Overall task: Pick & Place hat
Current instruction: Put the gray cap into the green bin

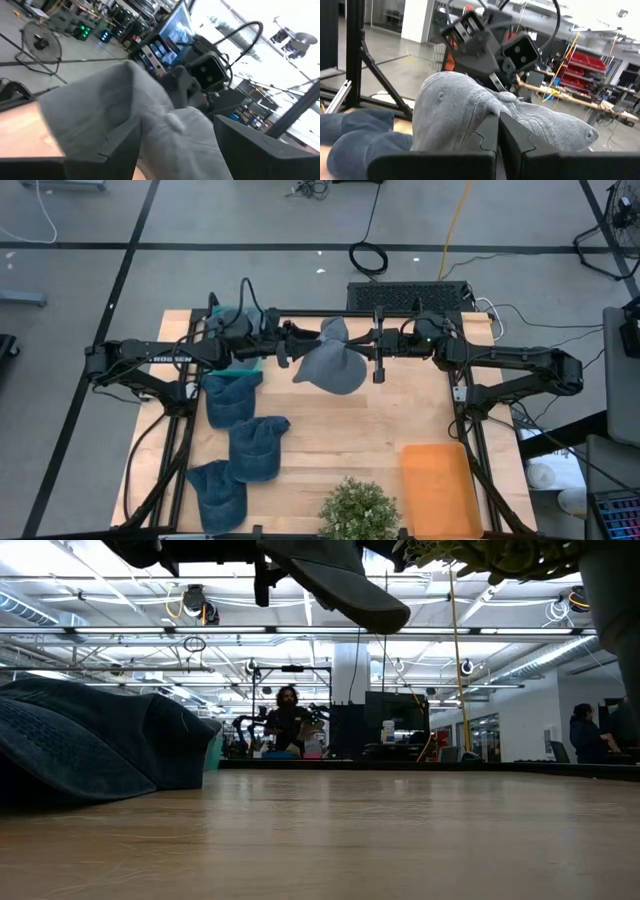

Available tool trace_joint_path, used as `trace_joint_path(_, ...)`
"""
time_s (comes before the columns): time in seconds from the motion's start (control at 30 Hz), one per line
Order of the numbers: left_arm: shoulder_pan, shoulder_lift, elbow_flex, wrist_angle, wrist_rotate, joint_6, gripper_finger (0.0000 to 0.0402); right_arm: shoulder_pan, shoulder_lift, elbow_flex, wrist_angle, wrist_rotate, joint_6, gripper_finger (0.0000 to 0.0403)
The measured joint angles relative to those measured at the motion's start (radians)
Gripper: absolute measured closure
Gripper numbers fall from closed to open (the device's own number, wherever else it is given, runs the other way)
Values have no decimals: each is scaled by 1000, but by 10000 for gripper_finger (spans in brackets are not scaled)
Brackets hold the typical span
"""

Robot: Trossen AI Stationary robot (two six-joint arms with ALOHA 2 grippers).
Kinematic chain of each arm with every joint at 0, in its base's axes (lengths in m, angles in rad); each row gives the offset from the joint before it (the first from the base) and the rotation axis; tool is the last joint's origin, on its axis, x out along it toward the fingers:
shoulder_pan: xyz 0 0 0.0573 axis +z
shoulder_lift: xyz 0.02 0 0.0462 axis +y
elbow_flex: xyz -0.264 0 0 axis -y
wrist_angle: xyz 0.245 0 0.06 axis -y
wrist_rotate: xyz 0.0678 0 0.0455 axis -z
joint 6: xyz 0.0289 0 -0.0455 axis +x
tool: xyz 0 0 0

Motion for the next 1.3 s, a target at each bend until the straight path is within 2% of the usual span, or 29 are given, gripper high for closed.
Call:
trace_joint_path(0.1,25,0,0,1,9,-28,147,0,12,2,-4,-1,1,403)
trace_joint_path(0.33,73,0,0,-25,156,-144,147,7,51,19,-11,-3,3,403)
trace_joint_path(0.6,75,-1,0,-70,250,-158,147,18,110,55,-14,-4,-2,403)
trace_joint_path(0.8,69,-1,0,-135,278,-145,147,18,123,69,-37,-2,-7,403)
trace_joint_path(1.17,67,-1,1,-112,370,-211,147,18,123,69,-52,2,-26,403)
trace_joint_path(1.3,69,0,53,-159,383,-212,147,18,123,69,-53,13,-26,403)
